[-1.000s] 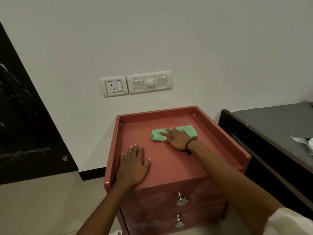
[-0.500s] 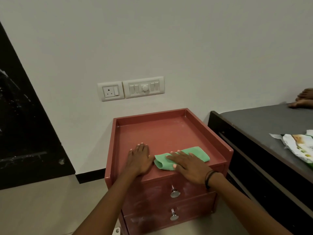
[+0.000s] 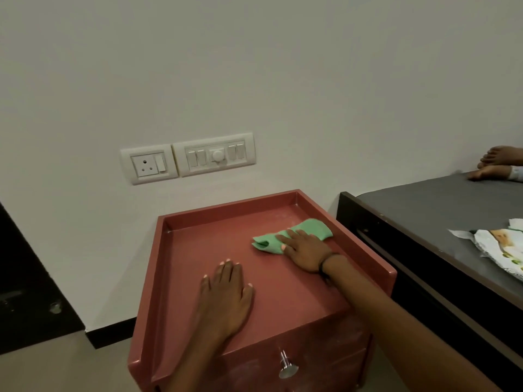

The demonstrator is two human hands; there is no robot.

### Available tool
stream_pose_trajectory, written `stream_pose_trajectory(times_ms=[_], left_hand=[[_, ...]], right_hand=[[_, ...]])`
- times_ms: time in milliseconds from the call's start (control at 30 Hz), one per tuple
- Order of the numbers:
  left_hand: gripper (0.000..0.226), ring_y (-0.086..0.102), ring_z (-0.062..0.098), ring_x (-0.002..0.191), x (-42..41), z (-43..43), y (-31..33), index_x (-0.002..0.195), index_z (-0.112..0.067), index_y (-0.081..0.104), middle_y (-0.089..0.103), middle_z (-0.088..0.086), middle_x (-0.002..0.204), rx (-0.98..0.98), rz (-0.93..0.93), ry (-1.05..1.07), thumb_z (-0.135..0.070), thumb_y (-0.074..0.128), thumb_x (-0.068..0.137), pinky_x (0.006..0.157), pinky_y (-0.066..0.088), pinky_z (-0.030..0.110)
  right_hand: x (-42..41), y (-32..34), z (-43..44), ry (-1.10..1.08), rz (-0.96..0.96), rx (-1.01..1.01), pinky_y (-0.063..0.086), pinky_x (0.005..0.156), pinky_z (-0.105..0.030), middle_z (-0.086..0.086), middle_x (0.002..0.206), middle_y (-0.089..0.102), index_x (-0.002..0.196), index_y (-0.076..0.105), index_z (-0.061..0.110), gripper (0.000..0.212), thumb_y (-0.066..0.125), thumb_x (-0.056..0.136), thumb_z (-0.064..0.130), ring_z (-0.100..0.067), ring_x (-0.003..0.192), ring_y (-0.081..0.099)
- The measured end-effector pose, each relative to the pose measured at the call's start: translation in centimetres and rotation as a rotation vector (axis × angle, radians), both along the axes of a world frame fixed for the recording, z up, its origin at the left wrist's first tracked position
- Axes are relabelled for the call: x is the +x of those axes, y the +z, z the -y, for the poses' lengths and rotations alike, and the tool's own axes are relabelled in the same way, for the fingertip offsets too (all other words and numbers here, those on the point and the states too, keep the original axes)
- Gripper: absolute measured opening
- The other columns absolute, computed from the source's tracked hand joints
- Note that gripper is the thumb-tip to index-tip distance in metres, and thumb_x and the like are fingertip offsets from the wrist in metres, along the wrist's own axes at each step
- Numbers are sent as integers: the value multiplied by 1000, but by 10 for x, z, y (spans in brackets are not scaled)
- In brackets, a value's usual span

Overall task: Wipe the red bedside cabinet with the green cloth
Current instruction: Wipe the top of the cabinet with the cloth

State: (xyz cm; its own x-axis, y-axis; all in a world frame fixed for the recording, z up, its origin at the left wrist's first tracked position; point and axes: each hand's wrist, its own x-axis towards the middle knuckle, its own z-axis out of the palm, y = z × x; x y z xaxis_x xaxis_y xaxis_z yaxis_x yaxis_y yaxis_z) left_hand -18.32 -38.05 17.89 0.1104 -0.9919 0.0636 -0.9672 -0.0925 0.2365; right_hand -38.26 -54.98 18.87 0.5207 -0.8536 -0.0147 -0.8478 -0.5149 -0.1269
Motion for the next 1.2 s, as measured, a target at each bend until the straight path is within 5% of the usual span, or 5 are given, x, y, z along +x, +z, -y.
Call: stream_pose_trajectory(times_ms=[367, 500, 667, 800, 1200], left_hand=[[65, -6, 11, 156, 1, 2, 0, 162, -25, 4, -4, -4, 170, -1, 6, 25, -48, 22, 105, 127, -2, 43], [64, -4, 12, 156, 0, -2, 4, 162, -24, 6, -2, -2, 171, 4, -16, 23, -48, 21, 105, 127, 0, 43], [63, -2, 13, 156, -1, -6, 7, 162, -23, 8, 1, -1, 171, 5, -34, 14, -47, 21, 106, 127, -1, 44], [63, -1, 14, 156, -2, -7, 7, 162, -22, 9, 3, 0, 171, 1, -40, 19, -46, 22, 106, 127, 0, 43], [64, -2, 14, 156, -1, -2, 1, 163, -22, 6, 0, 0, 171, 2, -15, 22, -47, 19, 105, 127, -1, 43]], right_hand=[[42, 6, 118, -73, 90, 91, 21, 121, -45, -1, 165, 19, 154, 26, 36, 52, 27, 104, 49, -26, 150, 22], [41, 6, 92, -76, 56, 74, 23, 120, -46, -4, 164, 24, 152, 31, 40, 50, 25, 104, 48, -25, 149, 24], [8, 13, 12, -141, 206, 79, 31, 116, -39, -9, 154, 44, 147, 45, 14, 65, 21, 103, 56, -27, 139, 43], [-23, 7, -59, -101, 189, 0, 43, 107, -41, 1, 148, 51, 141, 51, 32, 56, 26, 100, 61, -21, 130, 53], [-34, -3, -74, -173, 23, 33, 7, 122, -50, -7, 167, 6, 153, 13, 51, 59, 21, 97, 68, -36, 152, 2]])
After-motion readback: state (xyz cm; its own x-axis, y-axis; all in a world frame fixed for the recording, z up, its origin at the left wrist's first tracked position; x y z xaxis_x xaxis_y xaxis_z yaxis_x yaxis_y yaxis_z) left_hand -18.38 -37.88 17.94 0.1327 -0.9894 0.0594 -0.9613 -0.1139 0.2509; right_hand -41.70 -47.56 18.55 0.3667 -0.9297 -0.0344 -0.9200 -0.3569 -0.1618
